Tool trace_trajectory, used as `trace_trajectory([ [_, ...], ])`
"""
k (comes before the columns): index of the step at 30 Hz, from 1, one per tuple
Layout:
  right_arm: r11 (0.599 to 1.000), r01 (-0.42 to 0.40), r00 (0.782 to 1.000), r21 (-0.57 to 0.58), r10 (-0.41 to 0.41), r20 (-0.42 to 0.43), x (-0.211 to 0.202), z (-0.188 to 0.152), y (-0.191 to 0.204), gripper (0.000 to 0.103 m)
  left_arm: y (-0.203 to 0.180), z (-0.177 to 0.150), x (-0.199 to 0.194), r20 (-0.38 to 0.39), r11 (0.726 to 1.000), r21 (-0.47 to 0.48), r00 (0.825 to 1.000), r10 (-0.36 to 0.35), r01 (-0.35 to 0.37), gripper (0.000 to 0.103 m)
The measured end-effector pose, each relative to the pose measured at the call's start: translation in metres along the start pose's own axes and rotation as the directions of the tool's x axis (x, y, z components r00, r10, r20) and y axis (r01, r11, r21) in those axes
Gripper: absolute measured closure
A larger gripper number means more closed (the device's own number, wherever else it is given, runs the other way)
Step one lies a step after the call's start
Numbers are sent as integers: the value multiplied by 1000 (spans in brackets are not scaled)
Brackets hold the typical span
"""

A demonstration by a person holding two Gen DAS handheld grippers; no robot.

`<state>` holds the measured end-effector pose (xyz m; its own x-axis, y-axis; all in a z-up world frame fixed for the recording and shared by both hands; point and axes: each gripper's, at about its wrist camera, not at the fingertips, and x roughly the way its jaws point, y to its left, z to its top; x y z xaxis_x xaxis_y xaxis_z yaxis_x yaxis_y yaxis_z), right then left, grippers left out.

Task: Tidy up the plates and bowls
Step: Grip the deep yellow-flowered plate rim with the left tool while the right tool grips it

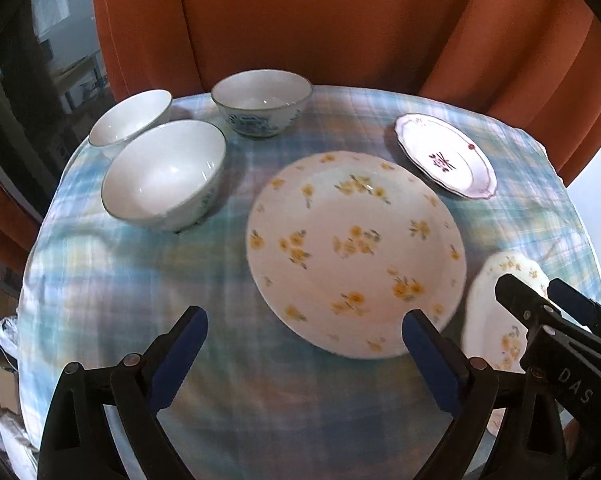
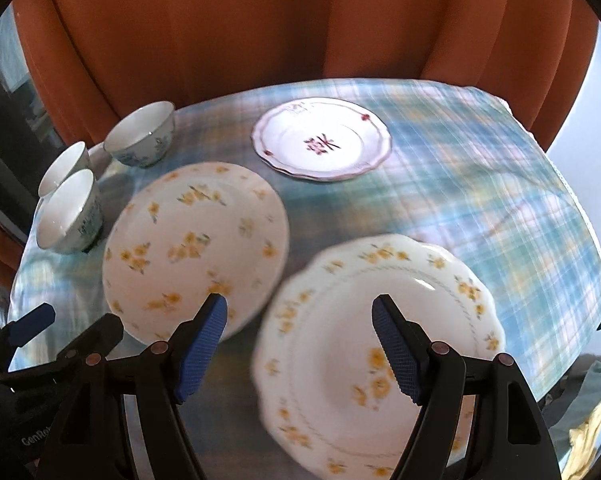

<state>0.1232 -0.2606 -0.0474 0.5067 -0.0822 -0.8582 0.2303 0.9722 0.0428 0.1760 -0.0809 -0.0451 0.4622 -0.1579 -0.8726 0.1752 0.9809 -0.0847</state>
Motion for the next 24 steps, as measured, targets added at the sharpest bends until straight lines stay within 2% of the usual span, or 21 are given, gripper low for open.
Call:
trace_trajectory([
  [10,1000,-24,1000,2,24,11,30,38,22,25,13,34,33,-22,997,-65,999,40,-41,4],
  [18,997,-74,996,-9,73,-43,79,64,19,25,10,39,77,-96,985,-146,993,74,-87,6],
  [24,994,-106,989,-38,102,-106,115,71,22,25,6,39,99,-126,984,-144,988,83,-101,10],
])
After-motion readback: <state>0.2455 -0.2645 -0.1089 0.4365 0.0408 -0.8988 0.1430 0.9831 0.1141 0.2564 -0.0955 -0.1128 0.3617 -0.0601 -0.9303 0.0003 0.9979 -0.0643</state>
